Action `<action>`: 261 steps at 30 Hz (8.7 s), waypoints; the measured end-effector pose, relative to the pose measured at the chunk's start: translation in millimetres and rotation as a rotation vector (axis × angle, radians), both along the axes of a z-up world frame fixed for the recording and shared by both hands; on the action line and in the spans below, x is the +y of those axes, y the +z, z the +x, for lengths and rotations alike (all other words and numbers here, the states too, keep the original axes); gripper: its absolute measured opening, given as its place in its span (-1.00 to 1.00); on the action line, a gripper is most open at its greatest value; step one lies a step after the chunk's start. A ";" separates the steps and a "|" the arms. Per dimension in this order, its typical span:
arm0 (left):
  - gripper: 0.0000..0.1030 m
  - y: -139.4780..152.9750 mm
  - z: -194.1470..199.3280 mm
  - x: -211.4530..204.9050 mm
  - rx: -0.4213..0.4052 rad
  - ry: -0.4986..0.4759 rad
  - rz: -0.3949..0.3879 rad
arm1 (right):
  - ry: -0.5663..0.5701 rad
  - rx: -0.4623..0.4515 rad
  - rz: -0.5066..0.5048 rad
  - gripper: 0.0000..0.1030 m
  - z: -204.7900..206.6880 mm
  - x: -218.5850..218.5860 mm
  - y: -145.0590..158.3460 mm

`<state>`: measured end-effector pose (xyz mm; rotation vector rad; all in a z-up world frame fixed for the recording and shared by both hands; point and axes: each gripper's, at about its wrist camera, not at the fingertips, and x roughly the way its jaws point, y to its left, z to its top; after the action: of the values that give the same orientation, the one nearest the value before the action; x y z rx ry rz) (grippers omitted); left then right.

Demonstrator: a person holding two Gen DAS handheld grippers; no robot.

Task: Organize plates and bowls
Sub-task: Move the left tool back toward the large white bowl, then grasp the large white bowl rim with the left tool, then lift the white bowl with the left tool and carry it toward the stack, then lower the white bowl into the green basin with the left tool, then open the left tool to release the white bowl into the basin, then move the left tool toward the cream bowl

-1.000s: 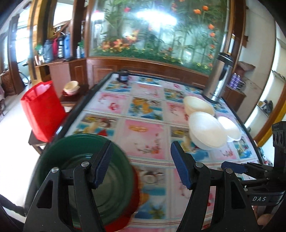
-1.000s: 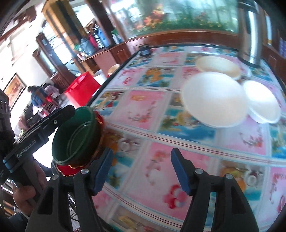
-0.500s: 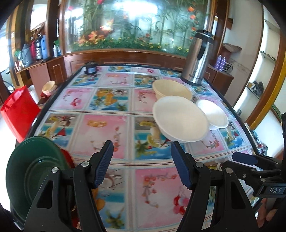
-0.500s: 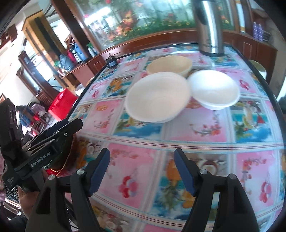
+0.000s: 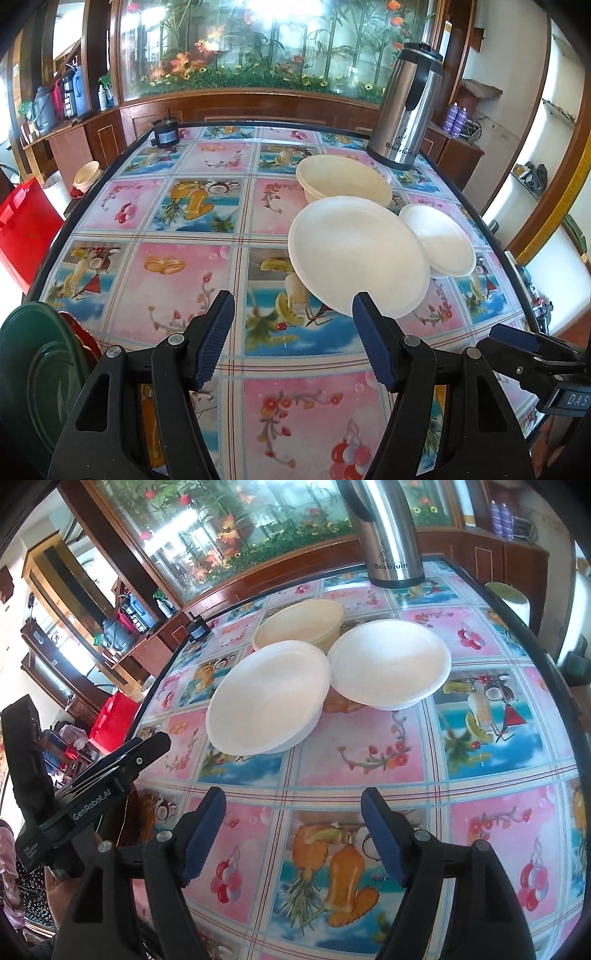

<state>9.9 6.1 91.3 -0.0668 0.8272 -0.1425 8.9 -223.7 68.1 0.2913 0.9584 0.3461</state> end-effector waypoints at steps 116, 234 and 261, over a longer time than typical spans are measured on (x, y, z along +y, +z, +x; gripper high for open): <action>-0.69 -20.8 27.8 11.1 0.116 0.046 0.093 | 0.066 -0.011 0.021 -0.74 39.1 46.1 -11.9; 0.39 21.1 -3.4 31.8 -0.069 0.048 0.085 | 0.143 -0.078 -0.062 0.07 23.7 85.0 12.2; 0.39 -5.7 110.7 -27.5 0.031 0.058 0.071 | 0.035 -0.075 -0.074 0.18 110.8 12.5 17.4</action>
<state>120.6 -21.4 85.6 -0.0266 0.8599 -0.0576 119.7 -211.2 85.5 0.1929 0.9011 0.3508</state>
